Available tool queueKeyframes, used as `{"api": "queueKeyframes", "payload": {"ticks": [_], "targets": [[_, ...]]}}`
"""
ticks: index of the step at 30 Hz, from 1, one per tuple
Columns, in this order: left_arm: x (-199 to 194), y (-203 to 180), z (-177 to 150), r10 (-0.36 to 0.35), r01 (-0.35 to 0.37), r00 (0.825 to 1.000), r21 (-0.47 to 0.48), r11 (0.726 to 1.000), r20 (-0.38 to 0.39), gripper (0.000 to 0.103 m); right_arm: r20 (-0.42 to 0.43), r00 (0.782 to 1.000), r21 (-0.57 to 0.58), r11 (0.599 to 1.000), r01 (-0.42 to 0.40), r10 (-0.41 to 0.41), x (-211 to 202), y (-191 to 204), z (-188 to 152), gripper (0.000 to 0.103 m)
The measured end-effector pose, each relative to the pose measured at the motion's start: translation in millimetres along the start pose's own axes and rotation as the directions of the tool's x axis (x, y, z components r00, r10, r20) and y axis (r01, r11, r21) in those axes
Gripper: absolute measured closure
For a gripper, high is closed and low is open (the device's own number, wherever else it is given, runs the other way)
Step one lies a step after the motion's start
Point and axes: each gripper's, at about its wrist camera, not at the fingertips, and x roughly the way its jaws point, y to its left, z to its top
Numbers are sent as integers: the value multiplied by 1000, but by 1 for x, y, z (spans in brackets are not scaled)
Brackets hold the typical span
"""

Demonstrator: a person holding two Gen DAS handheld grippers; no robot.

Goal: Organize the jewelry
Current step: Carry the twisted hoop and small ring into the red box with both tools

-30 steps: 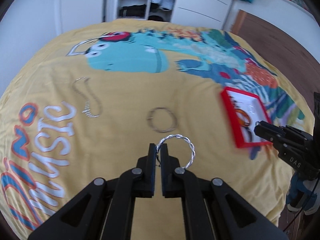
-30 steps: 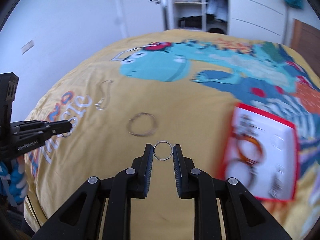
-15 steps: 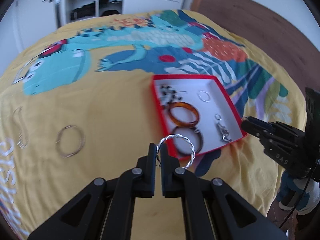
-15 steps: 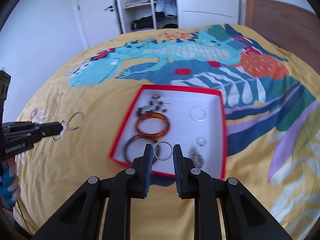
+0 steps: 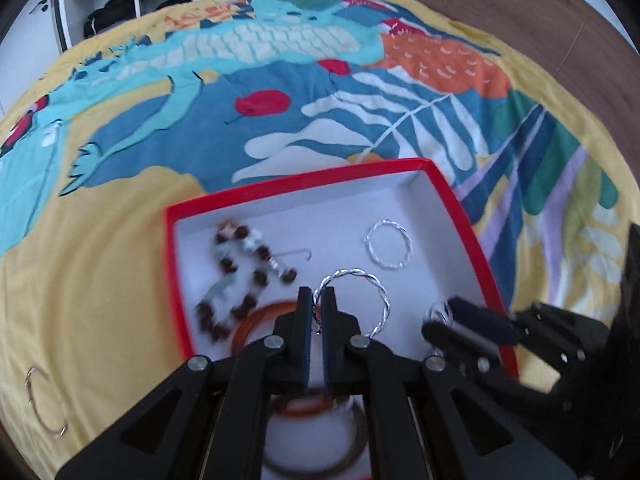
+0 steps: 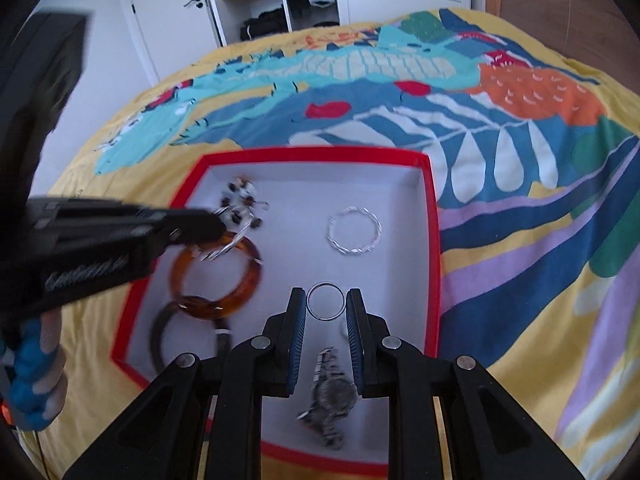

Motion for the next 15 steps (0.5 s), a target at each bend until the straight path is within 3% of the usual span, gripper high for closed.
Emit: {"api": "queueKeyframes", "payload": {"ticks": [7,15], "targets": [[33,0,7,41,-40,999,38,998,-28,99,-46,999,-79,997,2,-6,17,-1,-7,83],[34,-1,6,57,-55,998,69,996,-16,98,-49,999,-112,994,7,-13,14,1,-11,82]]}}
